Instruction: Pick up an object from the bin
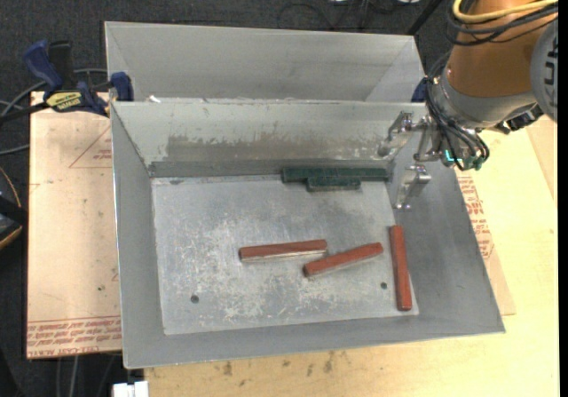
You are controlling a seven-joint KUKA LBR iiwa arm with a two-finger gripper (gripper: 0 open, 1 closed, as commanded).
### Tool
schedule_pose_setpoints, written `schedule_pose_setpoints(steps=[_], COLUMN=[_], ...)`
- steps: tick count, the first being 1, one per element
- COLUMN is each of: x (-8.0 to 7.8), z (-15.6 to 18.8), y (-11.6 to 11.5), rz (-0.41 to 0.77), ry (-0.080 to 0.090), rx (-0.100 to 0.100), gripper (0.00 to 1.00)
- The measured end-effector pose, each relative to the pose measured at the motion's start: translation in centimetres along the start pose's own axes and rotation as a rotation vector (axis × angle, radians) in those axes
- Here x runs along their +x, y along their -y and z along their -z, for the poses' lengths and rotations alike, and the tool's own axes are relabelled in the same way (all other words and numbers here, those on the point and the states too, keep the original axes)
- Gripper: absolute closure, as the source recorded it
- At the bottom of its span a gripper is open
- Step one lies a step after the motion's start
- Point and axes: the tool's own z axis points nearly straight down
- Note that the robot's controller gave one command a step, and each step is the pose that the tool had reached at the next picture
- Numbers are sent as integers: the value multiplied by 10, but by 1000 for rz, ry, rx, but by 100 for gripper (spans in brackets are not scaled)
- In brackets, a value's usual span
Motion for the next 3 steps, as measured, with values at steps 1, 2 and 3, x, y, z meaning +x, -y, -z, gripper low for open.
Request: schedule_pose_setpoints(steps=[1, 2, 3], x=[18, 12, 29], z=[-49, -116, -147], y=[-17, -37, -31], rz=[-23, 12, 31], ry=[6, 4, 14], rx=[0, 0, -6], gripper=[0, 0, 0])
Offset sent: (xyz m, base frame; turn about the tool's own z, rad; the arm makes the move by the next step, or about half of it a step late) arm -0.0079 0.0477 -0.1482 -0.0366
